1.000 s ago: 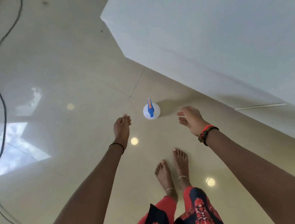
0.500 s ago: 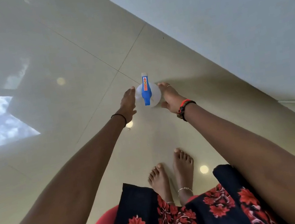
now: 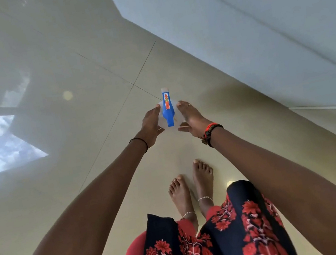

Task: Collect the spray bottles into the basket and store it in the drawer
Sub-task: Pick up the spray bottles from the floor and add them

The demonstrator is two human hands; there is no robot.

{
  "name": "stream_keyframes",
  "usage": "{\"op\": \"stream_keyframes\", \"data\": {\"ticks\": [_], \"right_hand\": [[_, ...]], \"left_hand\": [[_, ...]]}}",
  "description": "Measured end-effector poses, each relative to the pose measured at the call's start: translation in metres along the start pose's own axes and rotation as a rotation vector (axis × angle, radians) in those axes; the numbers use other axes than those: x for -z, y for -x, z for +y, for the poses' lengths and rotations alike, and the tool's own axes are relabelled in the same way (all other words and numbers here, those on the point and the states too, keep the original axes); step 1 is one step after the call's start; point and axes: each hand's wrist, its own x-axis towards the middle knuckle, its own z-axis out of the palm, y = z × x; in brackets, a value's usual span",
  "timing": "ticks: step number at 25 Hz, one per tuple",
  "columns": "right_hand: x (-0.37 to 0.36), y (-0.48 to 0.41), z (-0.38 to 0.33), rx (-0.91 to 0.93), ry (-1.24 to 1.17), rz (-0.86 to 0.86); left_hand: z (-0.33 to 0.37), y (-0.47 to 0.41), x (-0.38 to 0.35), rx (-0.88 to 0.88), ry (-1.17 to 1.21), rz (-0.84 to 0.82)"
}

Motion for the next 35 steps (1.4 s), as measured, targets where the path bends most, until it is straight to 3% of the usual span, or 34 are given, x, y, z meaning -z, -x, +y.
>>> {"op": "stream_keyframes", "data": {"ticks": [10, 15, 23, 26, 28, 35], "right_hand": [[0.031, 0.223, -0.07, 0.086, -0.025, -0.033], [0.057, 0.316, -0.094, 0.139, 0.057, -0.1], [0.12, 0.433, -0.099, 0.275, 0.098, -0.185], [0.153, 0.458, -0.089, 0.355, -0.014, -0.181], [0.174, 0.467, -0.08, 0.39, -0.215, -0.18], [0.25, 0.473, -0.035, 0.291, -0.598, 0.063]], "left_hand": [[0.072, 0.205, -0.013, 0.001, 0.036, -0.04], [0.106, 0.294, -0.021, -0.036, -0.078, -0.1], [0.132, 0.401, -0.06, -0.031, -0.198, -0.418], [0.126, 0.422, -0.086, -0.04, -0.161, -0.47], [0.12, 0.43, -0.107, -0.067, -0.122, -0.463], [0.101, 0.456, -0.209, -0.141, 0.048, -0.53]]}}
